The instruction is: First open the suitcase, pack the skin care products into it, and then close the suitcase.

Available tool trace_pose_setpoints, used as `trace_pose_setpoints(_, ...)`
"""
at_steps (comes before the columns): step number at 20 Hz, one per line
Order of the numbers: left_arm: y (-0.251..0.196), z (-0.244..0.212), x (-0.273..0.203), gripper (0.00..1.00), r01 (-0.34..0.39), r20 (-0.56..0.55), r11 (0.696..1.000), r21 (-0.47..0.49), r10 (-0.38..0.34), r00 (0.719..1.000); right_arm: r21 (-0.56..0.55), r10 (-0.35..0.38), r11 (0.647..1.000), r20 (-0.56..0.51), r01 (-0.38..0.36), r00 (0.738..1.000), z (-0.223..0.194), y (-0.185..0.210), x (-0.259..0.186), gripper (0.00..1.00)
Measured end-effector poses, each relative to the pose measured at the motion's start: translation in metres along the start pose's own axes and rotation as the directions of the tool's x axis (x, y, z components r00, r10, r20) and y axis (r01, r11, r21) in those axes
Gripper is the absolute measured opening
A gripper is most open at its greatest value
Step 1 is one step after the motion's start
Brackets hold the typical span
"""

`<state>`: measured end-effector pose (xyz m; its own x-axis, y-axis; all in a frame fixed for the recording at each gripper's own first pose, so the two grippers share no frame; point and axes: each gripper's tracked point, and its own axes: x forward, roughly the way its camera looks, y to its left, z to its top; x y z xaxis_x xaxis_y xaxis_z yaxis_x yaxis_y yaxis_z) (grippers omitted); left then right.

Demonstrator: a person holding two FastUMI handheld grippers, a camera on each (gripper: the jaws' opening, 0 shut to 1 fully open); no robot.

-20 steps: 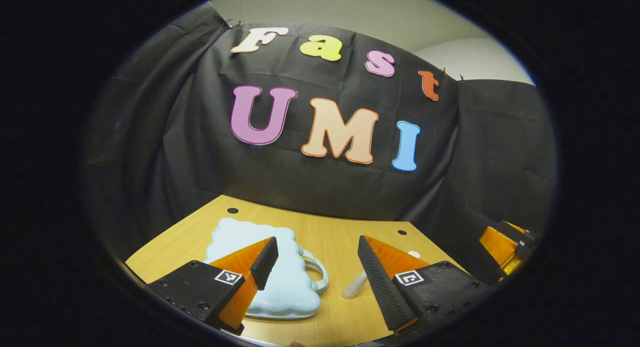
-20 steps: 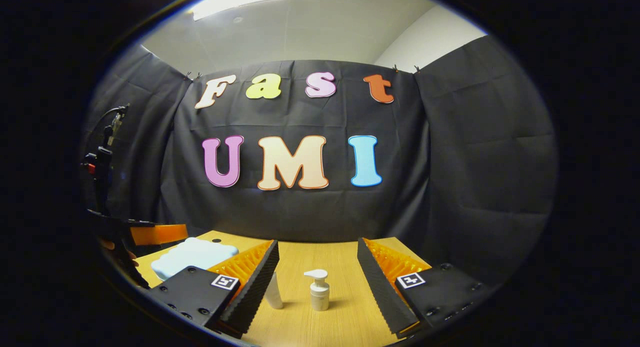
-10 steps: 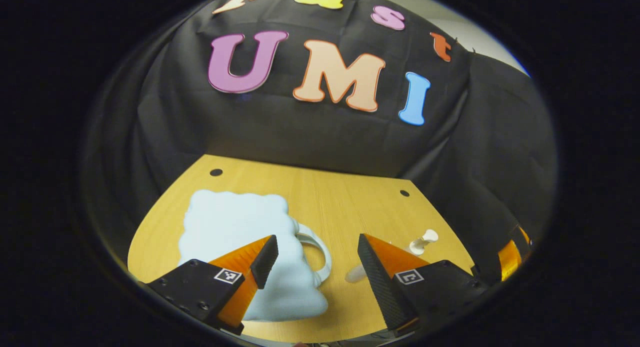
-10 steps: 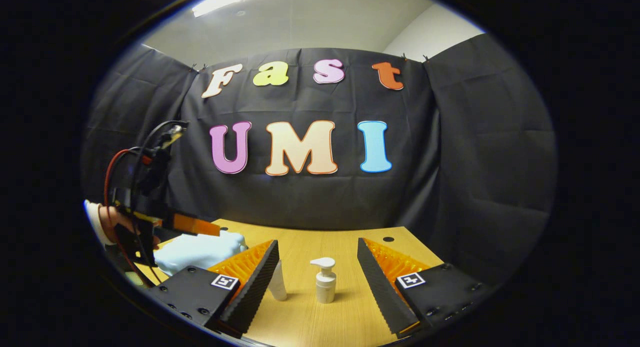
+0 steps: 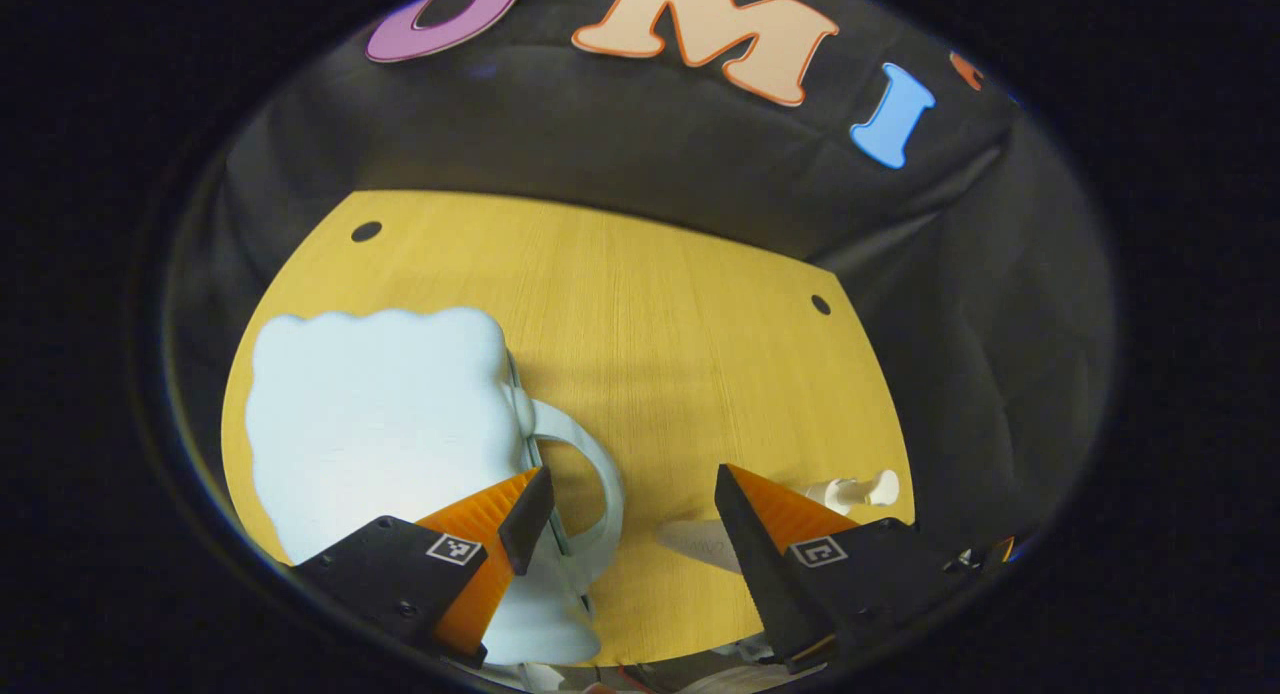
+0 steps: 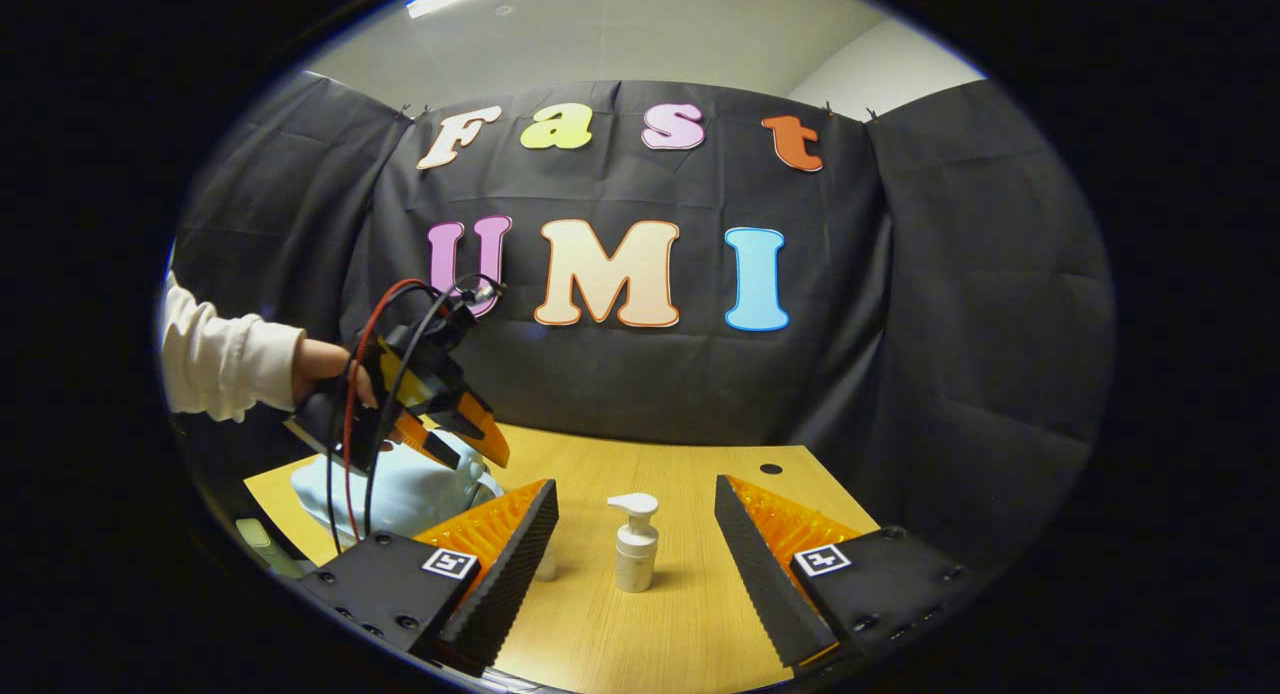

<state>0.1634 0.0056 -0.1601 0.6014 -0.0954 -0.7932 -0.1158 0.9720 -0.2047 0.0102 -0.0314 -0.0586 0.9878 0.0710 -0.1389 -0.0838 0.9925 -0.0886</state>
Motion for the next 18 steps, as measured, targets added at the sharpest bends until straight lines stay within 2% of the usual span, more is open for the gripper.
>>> trace_pose_setpoints(4, 0.006, -0.006, 0.035, 0.95, -0.073, -0.128, 0.996, -0.056, 0.065, 0.990, 0.001, 0.010, 1.000, -0.036, -0.010, 0.999, -0.014, -0.002, 0.003, 0.99)
trace_pose_setpoints(6, 0.006, -0.011, 0.051, 0.90, -0.102, -0.185, 0.993, -0.061, 0.089, 0.979, 0.000, 0.013, 1.000, -0.044, -0.013, 0.999, -0.016, -0.005, 0.004, 0.99)
trace_pose_setpoints(12, 0.010, -0.037, 0.082, 0.84, -0.210, -0.344, 0.976, -0.061, 0.177, 0.922, 0.020, -0.019, 1.000, -0.051, 0.020, 0.998, -0.020, -0.028, 0.009, 0.99)
trace_pose_setpoints(15, 0.018, -0.041, 0.086, 0.63, -0.247, -0.371, 0.969, -0.030, 0.218, 0.903, 0.025, -0.036, 0.999, -0.055, 0.037, 0.998, -0.021, -0.039, 0.009, 0.99)
trace_pose_setpoints(16, 0.021, -0.040, 0.089, 0.51, -0.254, -0.370, 0.967, -0.021, 0.229, 0.900, 0.027, -0.040, 0.999, -0.057, 0.042, 0.998, -0.023, -0.042, 0.011, 0.99)
trace_pose_setpoints(18, 0.027, -0.040, 0.090, 0.43, -0.270, -0.376, 0.963, -0.012, 0.246, 0.893, 0.030, -0.045, 0.998, -0.064, 0.047, 0.997, -0.026, -0.047, 0.013, 1.00)
